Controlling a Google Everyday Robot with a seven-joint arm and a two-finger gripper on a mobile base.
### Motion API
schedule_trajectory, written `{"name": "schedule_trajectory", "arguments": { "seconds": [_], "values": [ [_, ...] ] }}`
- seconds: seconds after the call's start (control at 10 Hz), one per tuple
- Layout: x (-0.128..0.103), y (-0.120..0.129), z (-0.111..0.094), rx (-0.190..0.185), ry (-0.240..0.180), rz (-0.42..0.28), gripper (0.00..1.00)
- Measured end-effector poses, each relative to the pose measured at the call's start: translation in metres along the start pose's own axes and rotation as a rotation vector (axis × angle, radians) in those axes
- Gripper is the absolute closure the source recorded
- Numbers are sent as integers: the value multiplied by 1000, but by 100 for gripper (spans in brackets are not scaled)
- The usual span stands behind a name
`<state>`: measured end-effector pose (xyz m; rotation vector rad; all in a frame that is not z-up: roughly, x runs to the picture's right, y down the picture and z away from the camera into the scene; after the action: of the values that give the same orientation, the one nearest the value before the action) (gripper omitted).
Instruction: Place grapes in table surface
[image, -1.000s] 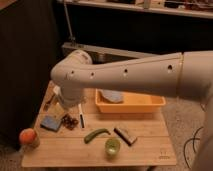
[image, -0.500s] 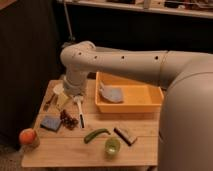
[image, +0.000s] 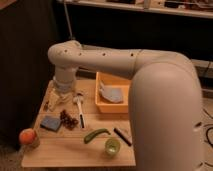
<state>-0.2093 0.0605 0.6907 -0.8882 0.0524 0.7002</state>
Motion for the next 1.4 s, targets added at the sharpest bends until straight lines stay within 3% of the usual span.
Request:
{"name": "schedule_trajectory", "arguments": {
  "seconds": [0.3, 0.5, 0.7, 1.1, 1.4],
  "values": [
    [0, -5, 57, 55, 59, 7, 20],
    [2, -15, 84, 148, 57, 11, 20],
    [6, -25, 97, 210, 24, 2, 20],
    [5, -23, 107, 223, -49, -42, 20],
    [-2, -26, 123, 201, -55, -63, 20]
  ]
}}
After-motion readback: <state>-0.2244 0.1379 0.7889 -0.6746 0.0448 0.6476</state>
